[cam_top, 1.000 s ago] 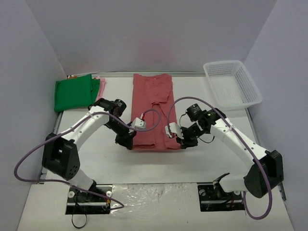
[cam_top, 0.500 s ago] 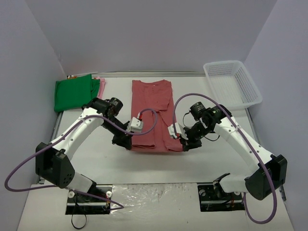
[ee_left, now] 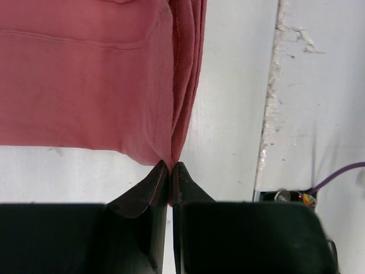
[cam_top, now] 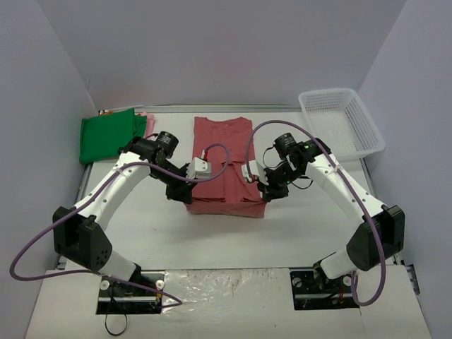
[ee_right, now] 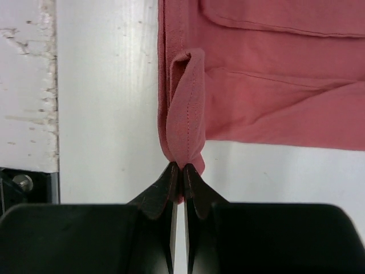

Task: Fold and stack the t-shirts
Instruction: Fold the folded rectangular tshirt in 1/3 of the way

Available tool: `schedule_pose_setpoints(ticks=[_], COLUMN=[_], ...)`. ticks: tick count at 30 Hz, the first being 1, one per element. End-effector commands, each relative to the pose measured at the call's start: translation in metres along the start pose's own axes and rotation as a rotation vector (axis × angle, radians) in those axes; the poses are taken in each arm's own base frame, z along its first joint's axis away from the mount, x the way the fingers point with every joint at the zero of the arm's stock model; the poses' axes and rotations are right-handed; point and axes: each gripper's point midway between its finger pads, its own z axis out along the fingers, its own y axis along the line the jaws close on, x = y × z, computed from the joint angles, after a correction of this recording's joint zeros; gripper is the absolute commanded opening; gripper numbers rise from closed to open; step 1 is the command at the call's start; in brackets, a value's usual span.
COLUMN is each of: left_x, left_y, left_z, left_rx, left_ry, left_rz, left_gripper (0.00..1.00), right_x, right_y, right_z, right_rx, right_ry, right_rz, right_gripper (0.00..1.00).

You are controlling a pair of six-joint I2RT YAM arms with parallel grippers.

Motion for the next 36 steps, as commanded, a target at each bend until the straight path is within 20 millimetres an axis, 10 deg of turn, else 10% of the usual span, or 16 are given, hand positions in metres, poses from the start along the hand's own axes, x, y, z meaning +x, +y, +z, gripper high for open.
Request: schedule_pose_setpoints(ticks=[1,21,36], left_x=[-0.014,-0.009,-0.007], left_y=[0.024,0.116,0.163], left_z=[-0.014,-0.022,-0.012], left_rx=[-0.083,-0.094,-0.085], left_ry=[-0.027,-0.027,-0.044], left_rz=[0.011,-0.021,-0.035], left_gripper=[0.02,0.02,0.02], right_x=[-0.001,0.011,0.034], right_y=[-0.02,-0.147,-0.177], right_z=[-0.007,0.005,0.018], right_rx=[0.031,0.089,0.089], right_ry=[0.004,0.006,0.035], right_rz=[0.001,0.054,0.094], right_gripper=[0.0,0.0,0.0])
